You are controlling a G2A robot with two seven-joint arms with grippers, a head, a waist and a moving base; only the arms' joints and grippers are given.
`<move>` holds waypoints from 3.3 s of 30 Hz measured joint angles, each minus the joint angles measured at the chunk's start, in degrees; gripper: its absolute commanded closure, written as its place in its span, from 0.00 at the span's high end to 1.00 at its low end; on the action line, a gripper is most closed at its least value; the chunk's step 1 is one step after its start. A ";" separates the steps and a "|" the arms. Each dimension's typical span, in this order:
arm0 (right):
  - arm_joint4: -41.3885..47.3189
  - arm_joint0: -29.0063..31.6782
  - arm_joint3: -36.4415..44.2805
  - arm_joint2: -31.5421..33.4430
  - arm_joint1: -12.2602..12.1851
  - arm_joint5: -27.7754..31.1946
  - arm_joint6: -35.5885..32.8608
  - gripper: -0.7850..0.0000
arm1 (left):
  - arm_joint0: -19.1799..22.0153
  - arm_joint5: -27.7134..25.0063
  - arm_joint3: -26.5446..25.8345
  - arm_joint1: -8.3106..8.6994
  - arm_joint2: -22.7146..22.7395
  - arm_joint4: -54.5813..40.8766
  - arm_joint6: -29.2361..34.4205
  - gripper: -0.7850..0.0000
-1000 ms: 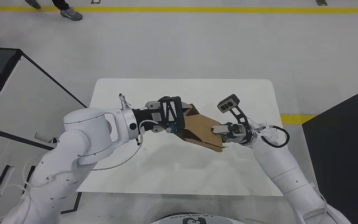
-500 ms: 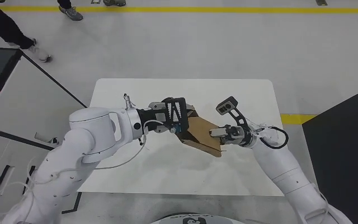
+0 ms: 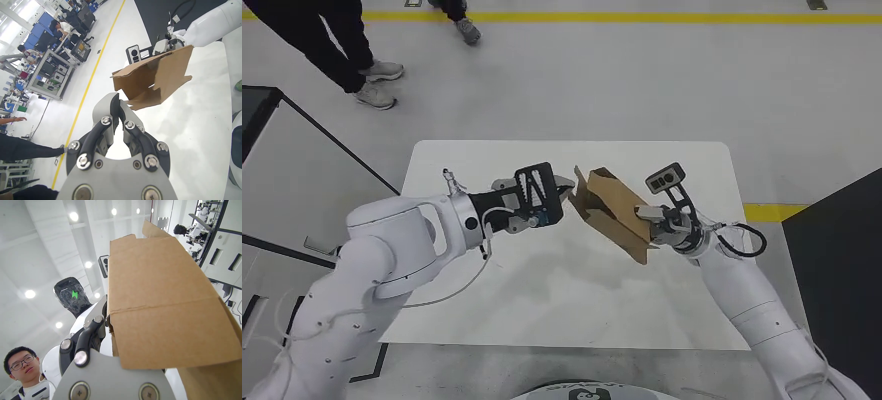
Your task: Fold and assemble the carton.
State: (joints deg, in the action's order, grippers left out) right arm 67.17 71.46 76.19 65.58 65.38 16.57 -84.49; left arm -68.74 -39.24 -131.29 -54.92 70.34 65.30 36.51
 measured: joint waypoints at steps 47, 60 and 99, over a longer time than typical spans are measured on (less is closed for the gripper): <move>-3.65 0.95 1.07 1.47 1.97 -1.14 5.66 0.00 | 1.03 -2.94 -3.35 -0.01 -5.66 -1.27 -0.30 0.00; -3.48 1.56 1.60 2.11 2.49 -0.76 7.18 0.00 | 1.83 -3.00 -3.35 -0.09 -6.73 -0.50 -0.36 0.00; -3.23 2.74 1.89 3.53 3.77 -1.83 8.02 0.00 | 2.97 -1.52 -3.35 -0.48 -10.02 1.21 0.23 0.00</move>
State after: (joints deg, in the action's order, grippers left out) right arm 63.94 74.20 78.09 69.11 69.16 14.74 -76.47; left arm -65.78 -40.77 -134.65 -55.40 60.32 66.50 36.74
